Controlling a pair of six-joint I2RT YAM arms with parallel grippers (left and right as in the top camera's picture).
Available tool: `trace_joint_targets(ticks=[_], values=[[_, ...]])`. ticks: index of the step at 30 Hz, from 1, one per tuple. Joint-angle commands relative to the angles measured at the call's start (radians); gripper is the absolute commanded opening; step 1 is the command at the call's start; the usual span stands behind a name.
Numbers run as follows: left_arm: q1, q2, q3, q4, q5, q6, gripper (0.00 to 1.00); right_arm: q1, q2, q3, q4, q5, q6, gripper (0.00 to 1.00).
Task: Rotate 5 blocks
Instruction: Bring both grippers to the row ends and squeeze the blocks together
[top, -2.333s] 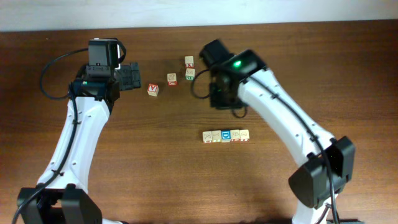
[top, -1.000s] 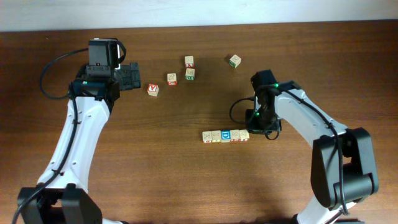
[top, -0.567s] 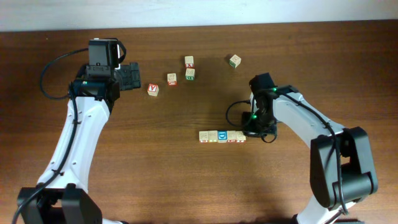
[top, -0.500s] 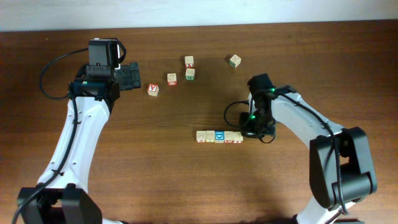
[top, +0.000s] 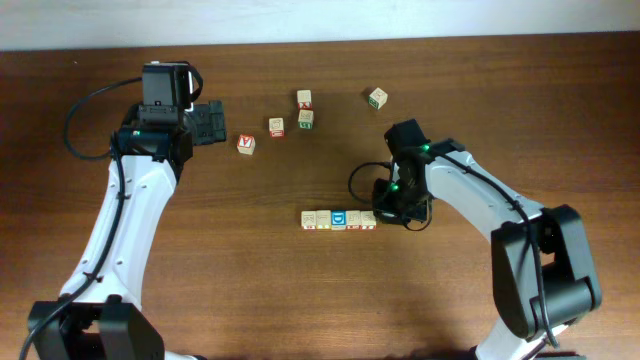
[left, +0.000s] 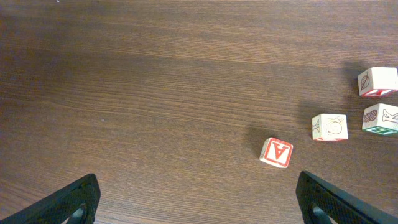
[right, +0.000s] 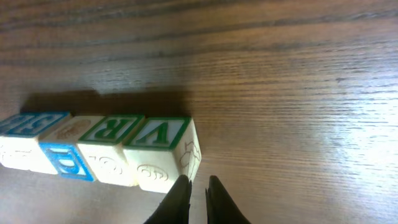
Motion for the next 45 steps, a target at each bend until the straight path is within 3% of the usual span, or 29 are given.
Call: trace_joint_targets(ticks=[1, 9, 10, 13, 20, 21, 22, 24, 25, 34, 39, 45], values=[[0.003, 0.003, 0.021, 0.000, -0.011, -0.010, 0.99, -0.040, -0.094, 0.125, -0.069, 0.002, -0.085, 0.12], [0.003, 0.003, 0.021, 0.000, -0.011, -0.010, 0.99, -0.154, -0.134, 0.291, -0.268, 0.001, -0.261, 0.19], [0.003, 0.003, 0.021, 0.001, -0.010, -0.010, 0.99, -0.154, -0.134, 0.291, -0.280, 0.002, -0.270, 0.33], [0.003, 0.003, 0.021, 0.000, -0.006, -0.010, 0.99, -0.153, -0.132, 0.291, -0.298, 0.002, -0.272, 0.34], [0.003, 0.038, 0.021, -0.097, 0.295, -0.010, 1.00, -0.151, -0.091, 0.243, -0.269, 0.001, -0.343, 0.32], [0.003, 0.052, 0.021, -0.116, 0.328, -0.013, 0.86, -0.151, -0.086, 0.232, -0.261, 0.001, -0.343, 0.30], [0.002, 0.078, 0.019, -0.152, 0.386, -0.064, 0.58, -0.151, -0.085, 0.212, -0.243, -0.002, -0.343, 0.30], [-0.009, 0.125, 0.018, -0.206, 0.451, -0.145, 0.16, -0.151, -0.085, 0.195, -0.232, -0.003, -0.343, 0.30], [-0.022, 0.148, 0.018, -0.216, 0.455, -0.159, 0.00, -0.151, -0.085, 0.186, -0.226, -0.002, -0.343, 0.30], [-0.157, 0.208, 0.005, -0.239, 0.459, -0.159, 0.00, -0.151, -0.085, 0.003, -0.029, -0.080, -0.320, 0.30], [-0.164, 0.208, -0.039, -0.237, 0.459, -0.233, 0.00, -0.151, -0.085, -0.084, 0.079, -0.088, -0.285, 0.26], [-0.169, 0.208, -0.116, -0.191, 0.458, -0.241, 0.00, -0.122, -0.085, -0.132, 0.142, -0.087, -0.259, 0.23]])
